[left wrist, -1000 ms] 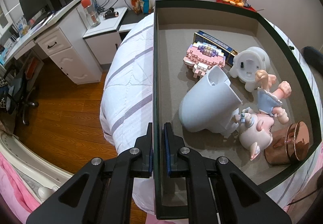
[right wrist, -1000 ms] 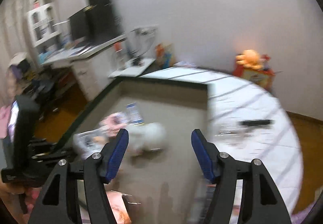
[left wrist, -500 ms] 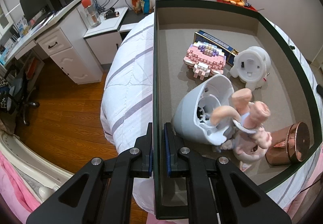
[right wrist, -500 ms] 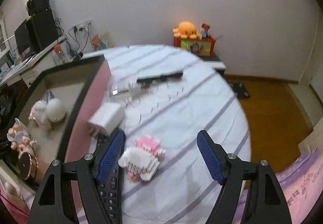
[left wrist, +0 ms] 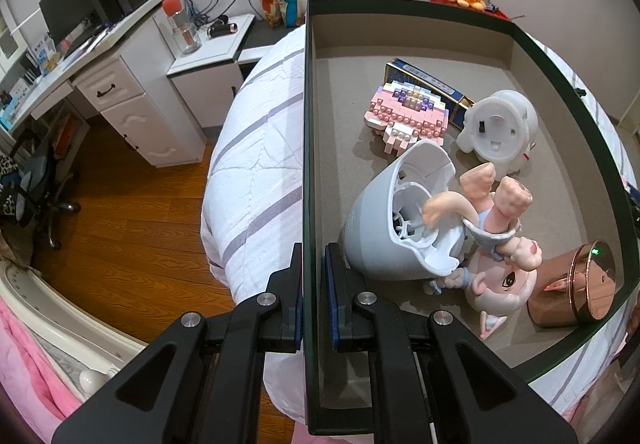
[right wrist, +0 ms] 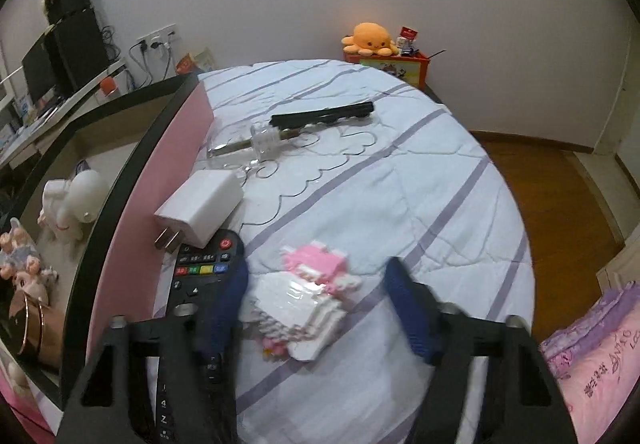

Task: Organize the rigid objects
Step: 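Grasp the pink-white block figure with the right gripper, then carry the block figure into the box and release it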

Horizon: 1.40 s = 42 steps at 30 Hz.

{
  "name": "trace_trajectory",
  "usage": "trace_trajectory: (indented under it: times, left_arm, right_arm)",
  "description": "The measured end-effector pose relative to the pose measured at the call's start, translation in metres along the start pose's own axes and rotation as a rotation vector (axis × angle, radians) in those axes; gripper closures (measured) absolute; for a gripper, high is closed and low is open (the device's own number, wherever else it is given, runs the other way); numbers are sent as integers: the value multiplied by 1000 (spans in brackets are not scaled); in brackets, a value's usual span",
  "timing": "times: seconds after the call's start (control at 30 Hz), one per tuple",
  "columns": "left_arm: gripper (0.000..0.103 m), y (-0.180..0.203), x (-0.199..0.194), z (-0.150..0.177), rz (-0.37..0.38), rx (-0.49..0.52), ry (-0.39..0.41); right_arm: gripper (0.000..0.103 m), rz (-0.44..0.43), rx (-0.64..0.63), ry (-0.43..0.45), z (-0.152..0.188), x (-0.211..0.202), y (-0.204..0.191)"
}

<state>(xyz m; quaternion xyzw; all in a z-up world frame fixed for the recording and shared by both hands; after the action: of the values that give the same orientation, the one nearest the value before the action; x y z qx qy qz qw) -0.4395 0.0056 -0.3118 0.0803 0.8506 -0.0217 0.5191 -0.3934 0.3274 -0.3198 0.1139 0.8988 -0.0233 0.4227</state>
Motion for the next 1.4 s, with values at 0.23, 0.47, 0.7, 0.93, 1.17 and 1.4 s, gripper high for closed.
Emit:
trace_trajectory:
  times: [0.23, 0.47, 0.7, 0.93, 1.17, 1.4]
  left_arm:
    - [95, -1, 0, 0, 1, 1, 0]
    - [95, 0, 0, 1, 3, -1, 1]
    - [95, 2, 1, 1, 3, -4, 0]
    - [95, 1, 1, 1, 7, -5, -2]
    - [95, 3, 0, 2, 10, -6, -1]
    - [95, 4, 0, 1, 14, -7, -1]
  right_arm:
    - [53, -5, -5, 22, -7, -7, 2]
    - [53, -35, -15, 145, -37, -48, -13]
    - [53, -231, -184, 181, -51, -80, -101]
    - [53, -353, -347, 70, -29, -71, -171]
    - [52, -390, -411, -69, -13, -44, -189]
    - [53, -359, -458, -114, -14, -22, -208]
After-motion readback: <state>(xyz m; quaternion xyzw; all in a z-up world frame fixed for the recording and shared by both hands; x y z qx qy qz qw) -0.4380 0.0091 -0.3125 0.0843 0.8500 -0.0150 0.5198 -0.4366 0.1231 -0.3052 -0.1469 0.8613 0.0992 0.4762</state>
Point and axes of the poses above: each gripper's, at about its wrist camera, not at the fingertips, and x roughly the way its jaws point, y to its right, z to its underside, the point moved 8 cm from there along x, roughly the way its jaws point, and after that the axes turned 9 degrees about z, right-handed, at the moved point
